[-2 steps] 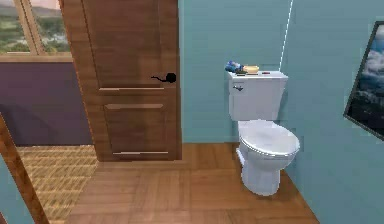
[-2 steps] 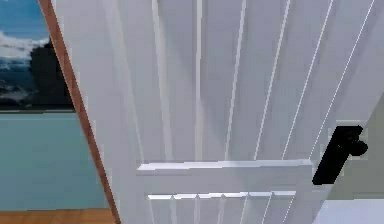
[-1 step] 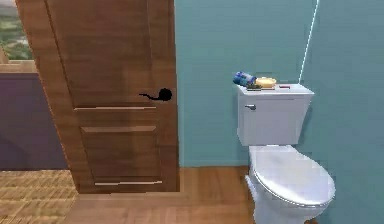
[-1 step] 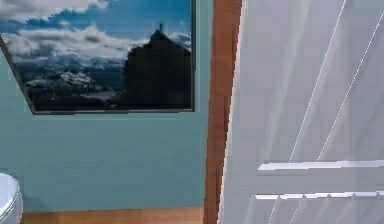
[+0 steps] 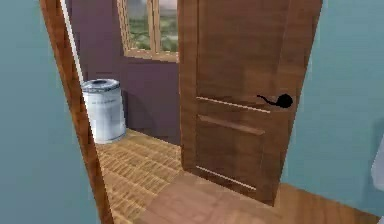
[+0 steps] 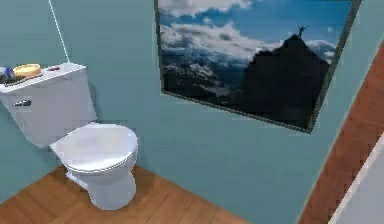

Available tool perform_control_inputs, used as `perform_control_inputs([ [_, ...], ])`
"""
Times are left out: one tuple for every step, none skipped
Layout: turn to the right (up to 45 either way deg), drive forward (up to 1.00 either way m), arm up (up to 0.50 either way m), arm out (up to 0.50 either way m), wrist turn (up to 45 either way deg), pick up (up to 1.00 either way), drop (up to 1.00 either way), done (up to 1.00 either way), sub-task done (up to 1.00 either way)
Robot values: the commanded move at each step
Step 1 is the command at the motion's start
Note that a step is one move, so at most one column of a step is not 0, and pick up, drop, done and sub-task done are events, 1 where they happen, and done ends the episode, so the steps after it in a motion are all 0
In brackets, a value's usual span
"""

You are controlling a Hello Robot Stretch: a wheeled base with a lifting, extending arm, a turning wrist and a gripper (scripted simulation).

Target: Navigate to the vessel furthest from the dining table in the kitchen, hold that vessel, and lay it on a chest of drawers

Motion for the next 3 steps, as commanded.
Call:
perform_control_inputs([
  [0.0, 0.90, 0.00, 0.00, 0.0, 0.00, 0.00, 0.00, 0.00],
  [-45.0, 0.00, 0.00, 0.00, 0.0, 0.00, 0.00, 0.00, 0.00],
  [-12.0, 0.00, 0.00, 0.00, 0.0, 0.00, 0.00, 0.00, 0.00],
])
